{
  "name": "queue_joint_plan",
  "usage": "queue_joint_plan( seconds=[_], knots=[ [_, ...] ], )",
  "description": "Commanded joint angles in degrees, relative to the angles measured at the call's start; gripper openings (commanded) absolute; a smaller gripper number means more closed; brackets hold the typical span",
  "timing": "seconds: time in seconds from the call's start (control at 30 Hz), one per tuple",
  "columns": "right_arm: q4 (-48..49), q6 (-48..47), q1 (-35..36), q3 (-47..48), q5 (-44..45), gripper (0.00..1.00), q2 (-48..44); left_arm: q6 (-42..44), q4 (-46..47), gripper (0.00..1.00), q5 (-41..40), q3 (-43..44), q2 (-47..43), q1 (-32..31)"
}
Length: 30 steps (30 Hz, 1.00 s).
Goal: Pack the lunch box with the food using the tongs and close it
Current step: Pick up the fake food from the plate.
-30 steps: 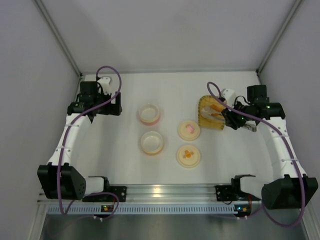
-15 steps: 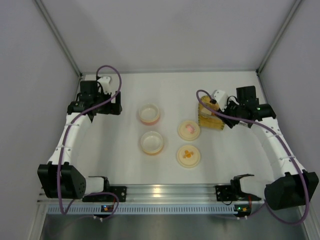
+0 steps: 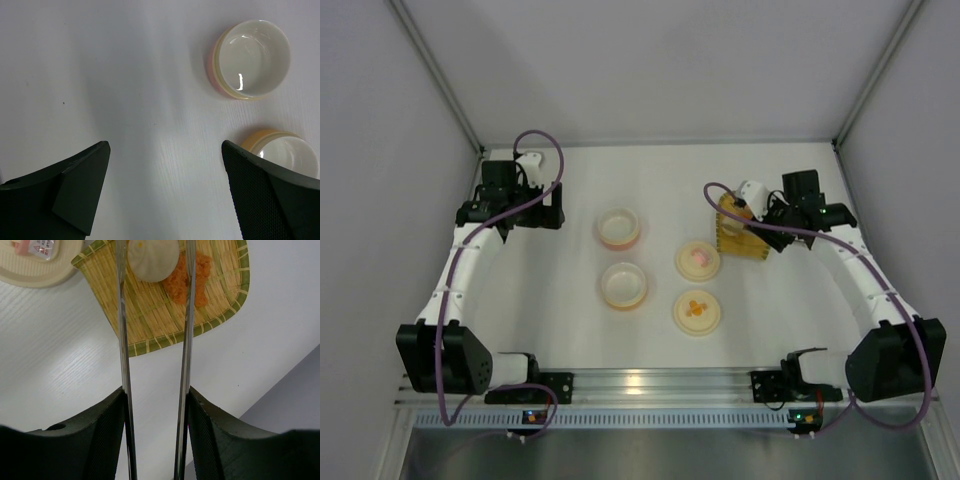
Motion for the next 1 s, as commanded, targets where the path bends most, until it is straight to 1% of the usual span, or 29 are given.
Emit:
queue_joint_plan(
  seconds=[0.0, 0.47, 0.73, 0.8, 0.97],
  knots=[
    [5.0, -1.3, 1.4, -0.1, 0.8, 0.49, 1.2, -0.3, 0.7, 0.98, 0.2, 1.7, 0.0, -0.1],
    [5.0, -2.0, 1.8, -0.7, 0.0, 0.50, 3.0, -0.1, 0.7, 0.98, -0.2, 1.4, 0.5, -0.1],
    [6.2, -2.3, 2.0, -1.7, 1.0, 0.51, 4.3, -0.1, 0.6, 0.98, 0.0, 0.9, 0.6, -0.1],
    [6.8, -2.5, 1.8, -2.2, 1.4, 0.50, 4.4, 0.0, 0.7, 0.98, -0.2, 0.7, 0.6, -0.1],
    [7.9, -3.2, 2.0, -2.9, 2.5, 0.42, 4.4, 0.1, 0.9, 0.98, -0.6, 0.5, 0.5, 0.0]
  ],
)
